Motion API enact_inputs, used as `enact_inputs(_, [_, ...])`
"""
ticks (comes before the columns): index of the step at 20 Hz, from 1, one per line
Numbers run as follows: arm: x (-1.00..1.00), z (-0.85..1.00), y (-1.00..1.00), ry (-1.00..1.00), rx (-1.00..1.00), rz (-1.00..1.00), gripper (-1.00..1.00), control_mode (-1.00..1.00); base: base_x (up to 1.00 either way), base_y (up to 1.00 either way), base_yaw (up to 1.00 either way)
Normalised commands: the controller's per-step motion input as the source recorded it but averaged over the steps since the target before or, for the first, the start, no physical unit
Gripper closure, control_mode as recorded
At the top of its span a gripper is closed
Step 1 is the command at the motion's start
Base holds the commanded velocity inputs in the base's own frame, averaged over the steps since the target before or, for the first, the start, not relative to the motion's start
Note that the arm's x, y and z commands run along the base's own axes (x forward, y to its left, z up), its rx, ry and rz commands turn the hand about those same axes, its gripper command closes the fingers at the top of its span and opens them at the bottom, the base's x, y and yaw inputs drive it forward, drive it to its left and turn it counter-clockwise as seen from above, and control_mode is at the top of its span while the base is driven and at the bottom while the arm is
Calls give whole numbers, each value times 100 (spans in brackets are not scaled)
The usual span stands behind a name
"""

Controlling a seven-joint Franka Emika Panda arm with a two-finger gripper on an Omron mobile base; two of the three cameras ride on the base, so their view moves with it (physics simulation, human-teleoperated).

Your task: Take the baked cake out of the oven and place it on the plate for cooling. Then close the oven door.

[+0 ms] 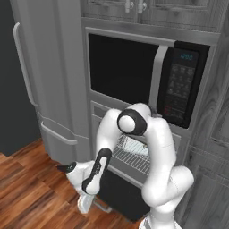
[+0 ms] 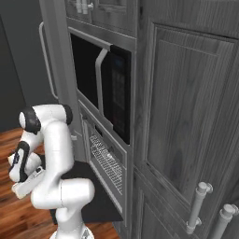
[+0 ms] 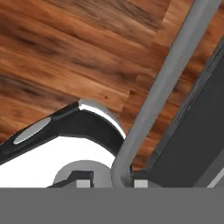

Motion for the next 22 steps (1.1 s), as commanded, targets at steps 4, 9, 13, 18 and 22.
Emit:
enact_inputs(4, [-56,99,0,-9,2,5,-100,-100,0,0,0])
enact_inputs(9, [-38,100,-9,-8,1,1,-100,-100,0,0,0])
enact_inputs(13, [56,72,-62,0,0,0,-100,-100,0,0,0])
enact_inputs(18, [100,4,-79,0,-4,0,-100,-100,0,0,0])
enact_inputs(22, [89,-51,-50,6,-24,1,-100,-100,0,0,0])
